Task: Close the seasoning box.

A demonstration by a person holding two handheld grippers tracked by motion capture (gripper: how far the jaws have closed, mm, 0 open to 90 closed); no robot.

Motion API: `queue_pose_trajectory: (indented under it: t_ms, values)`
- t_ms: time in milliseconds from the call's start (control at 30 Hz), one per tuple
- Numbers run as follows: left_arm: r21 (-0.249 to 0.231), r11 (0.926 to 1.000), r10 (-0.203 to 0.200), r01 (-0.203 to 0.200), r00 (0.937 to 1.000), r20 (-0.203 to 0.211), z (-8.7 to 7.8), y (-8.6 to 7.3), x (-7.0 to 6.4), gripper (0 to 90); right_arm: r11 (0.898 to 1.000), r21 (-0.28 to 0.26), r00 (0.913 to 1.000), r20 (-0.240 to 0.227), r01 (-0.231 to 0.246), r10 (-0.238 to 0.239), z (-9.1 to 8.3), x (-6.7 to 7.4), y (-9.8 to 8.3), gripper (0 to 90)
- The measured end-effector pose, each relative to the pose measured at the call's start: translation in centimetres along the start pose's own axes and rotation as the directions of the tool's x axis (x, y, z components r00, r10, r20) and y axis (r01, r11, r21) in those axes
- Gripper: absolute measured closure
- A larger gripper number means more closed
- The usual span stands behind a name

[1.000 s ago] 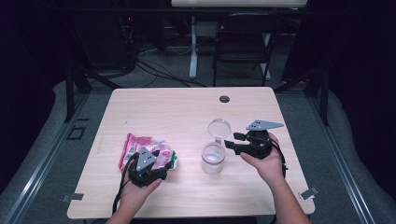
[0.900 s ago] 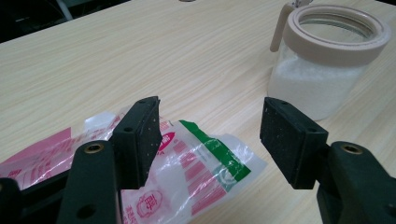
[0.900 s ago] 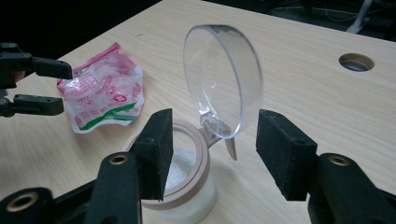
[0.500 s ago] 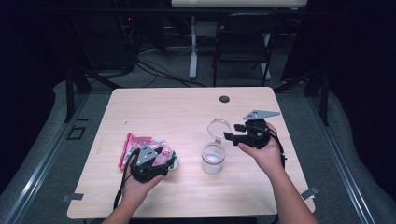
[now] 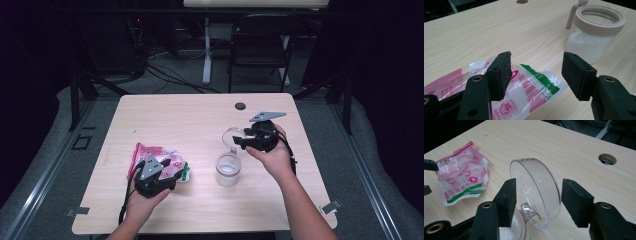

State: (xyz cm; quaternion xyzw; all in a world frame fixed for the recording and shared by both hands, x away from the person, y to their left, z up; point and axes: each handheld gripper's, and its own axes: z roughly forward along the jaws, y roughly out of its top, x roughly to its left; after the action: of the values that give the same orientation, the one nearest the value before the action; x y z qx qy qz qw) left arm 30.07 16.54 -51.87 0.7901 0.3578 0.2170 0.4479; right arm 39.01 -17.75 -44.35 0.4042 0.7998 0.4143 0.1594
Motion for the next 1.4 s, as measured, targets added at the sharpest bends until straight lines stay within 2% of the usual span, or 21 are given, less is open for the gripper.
queue_pose_trajectory:
  t_ms: [233, 333, 833, 1000, 1400]
  values:
    - [0.001, 1.0000, 0.002, -0.002, 1.0000, 0.000, -0.1, -0.1, -0.1, 40.7, 1.000, 0.008, 0.9998, -0.016, 0.007, -0.007, 0.3, 0.2, 0.2, 60.8]
    - [0.003, 1.0000, 0.001, -0.001, 1.0000, 0.000, -0.1, -0.2, -0.1, 40.7, 1.000, 0.014, 0.9997, -0.021, 0.013, -0.013, 0.2, 0.3, 0.2, 62.4]
    - [0.007, 1.0000, 0.006, -0.006, 1.0000, -0.006, -0.2, -0.2, -0.2, 40.7, 0.997, 0.024, 0.9975, -0.008, 0.071, -0.071, -0.4, 1.4, 0.3, 59.9]
    - [0.007, 0.9999, 0.011, -0.011, 0.9999, -0.006, -0.2, -0.3, -0.4, 40.9, 0.994, 0.035, 0.9941, 0.006, 0.108, -0.109, -0.6, 2.2, 0.2, 58.7]
    - [0.012, 0.9998, 0.018, -0.017, 0.9998, -0.012, 0.0, -0.3, -0.5, 40.9, 0.989, 0.027, 0.9888, 0.004, 0.149, -0.149, -0.8, 3.5, -0.7, 55.3]
